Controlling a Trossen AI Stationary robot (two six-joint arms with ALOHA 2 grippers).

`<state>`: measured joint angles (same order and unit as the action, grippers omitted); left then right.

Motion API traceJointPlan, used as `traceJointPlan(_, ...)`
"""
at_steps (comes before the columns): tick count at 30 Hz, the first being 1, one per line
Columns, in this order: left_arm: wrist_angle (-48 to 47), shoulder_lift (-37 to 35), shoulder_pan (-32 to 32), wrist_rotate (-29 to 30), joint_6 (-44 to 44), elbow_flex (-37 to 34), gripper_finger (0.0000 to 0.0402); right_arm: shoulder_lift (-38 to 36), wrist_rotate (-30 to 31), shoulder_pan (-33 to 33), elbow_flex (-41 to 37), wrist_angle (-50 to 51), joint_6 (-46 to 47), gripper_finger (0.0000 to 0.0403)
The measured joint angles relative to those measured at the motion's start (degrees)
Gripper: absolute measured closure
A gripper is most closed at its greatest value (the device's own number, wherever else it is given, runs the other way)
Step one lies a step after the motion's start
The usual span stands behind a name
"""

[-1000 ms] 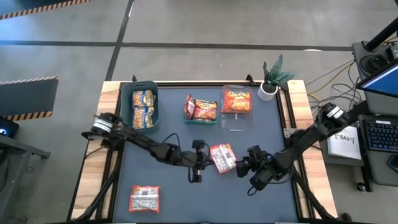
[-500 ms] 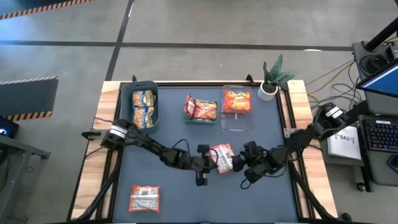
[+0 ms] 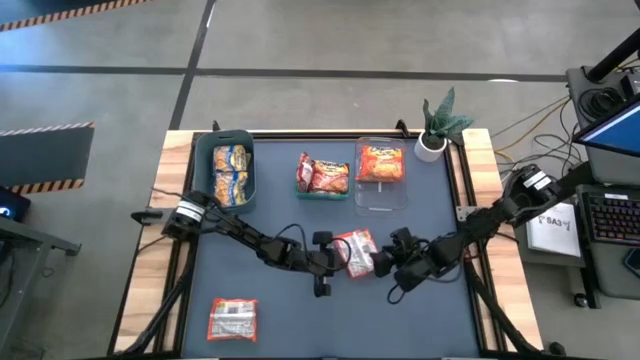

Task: Sort Maruchan noodles
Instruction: Put the right orange noodle pack into the transparent bin

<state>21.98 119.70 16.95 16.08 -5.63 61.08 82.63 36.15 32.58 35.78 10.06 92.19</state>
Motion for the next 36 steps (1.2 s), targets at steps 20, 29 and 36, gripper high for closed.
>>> traceJointPlan(20, -1.6, -5.3, 0.9, 3.7, 3.1, 0.0, 0.0402, 0.0, -1.4, -0.9, -8.2, -16.2, -1.9, 0.0133)
traceJointPlan(29, -0.8, -0.3, -0.9, 4.4, 2.1, -0.1, 0.0402, 0.0, -1.9, -1.2, -8.4, -17.8, -4.1, 0.0137)
traceJointPlan(36, -0.6, 1.0, -1.7, 4.5, 0.1, 0.0, 0.0402, 0.0, -2.4, -2.6, -8.4, -20.5, -5.9, 0.0138)
